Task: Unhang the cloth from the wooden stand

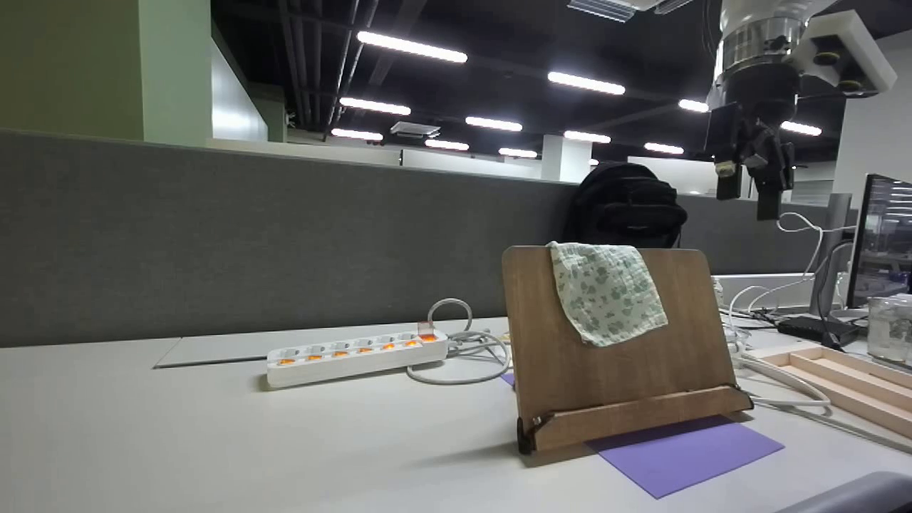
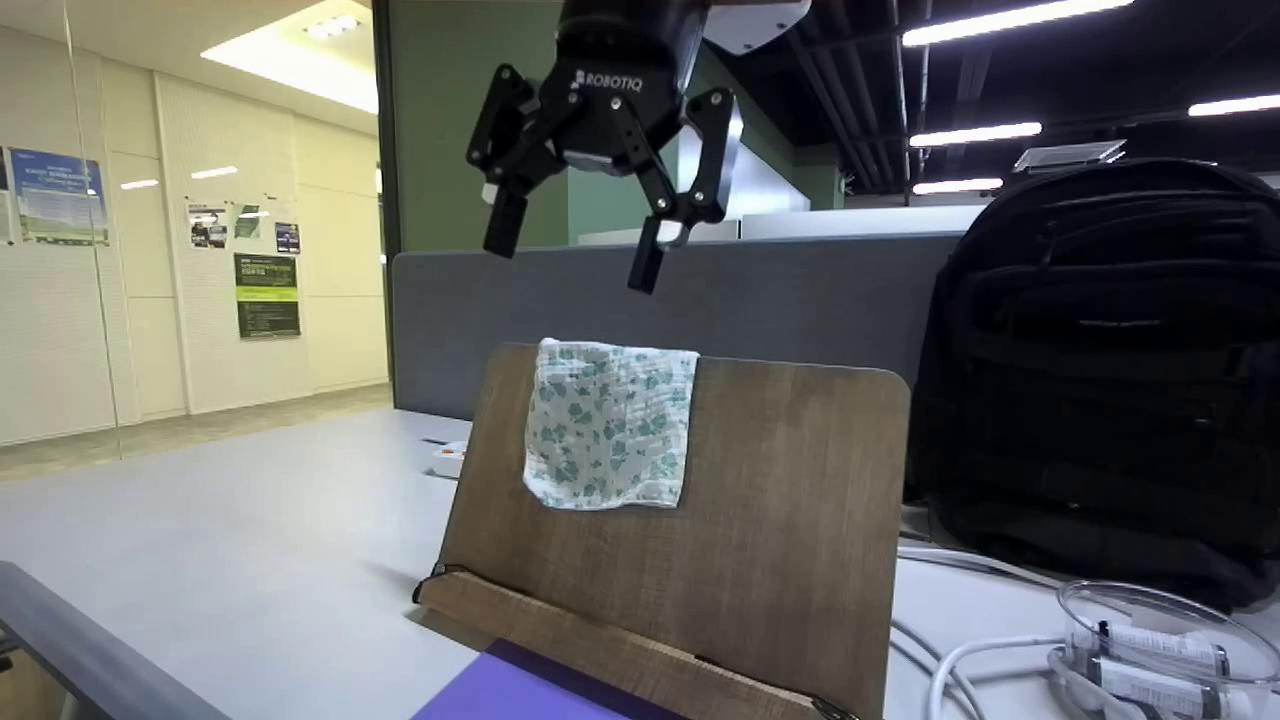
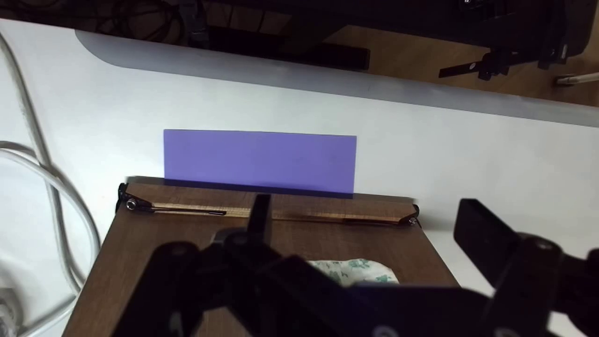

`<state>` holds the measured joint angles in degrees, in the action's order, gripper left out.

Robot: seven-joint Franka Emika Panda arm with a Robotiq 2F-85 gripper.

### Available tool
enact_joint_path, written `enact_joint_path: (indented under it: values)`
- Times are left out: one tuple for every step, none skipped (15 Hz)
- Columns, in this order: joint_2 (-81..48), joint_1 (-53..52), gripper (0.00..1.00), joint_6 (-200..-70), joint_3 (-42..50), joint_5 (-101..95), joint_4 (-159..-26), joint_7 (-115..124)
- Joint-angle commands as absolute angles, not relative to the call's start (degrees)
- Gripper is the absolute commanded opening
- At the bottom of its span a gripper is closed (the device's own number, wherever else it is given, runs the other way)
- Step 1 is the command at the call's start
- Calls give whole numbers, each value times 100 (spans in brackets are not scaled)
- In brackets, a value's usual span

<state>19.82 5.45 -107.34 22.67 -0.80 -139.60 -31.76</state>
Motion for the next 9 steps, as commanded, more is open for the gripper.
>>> enact_joint_path:
  values:
    - [1906, 748, 100, -11077, 1996, -158, -13998, -3052]
    - [1862, 764, 100, -11361, 1921, -223, -14023, -2988]
    - [1811, 775, 100, -11705, 1835, -319, -14057, -2938]
    - [1766, 782, 100, -12042, 1766, -386, -14097, -2912]
    - [1705, 778, 100, -12441, 1695, -469, -14144, -2890]
    - [1623, 773, 100, -12786, 1628, -539, -14176, -2866]
    - [1520, 757, 100, -13151, 1563, -605, -14206, -2849]
    - [1417, 747, 100, -13454, 1510, -641, -14230, -2822]
    - [1295, 720, 100, -13723, 1469, -609, -14251, -2813]
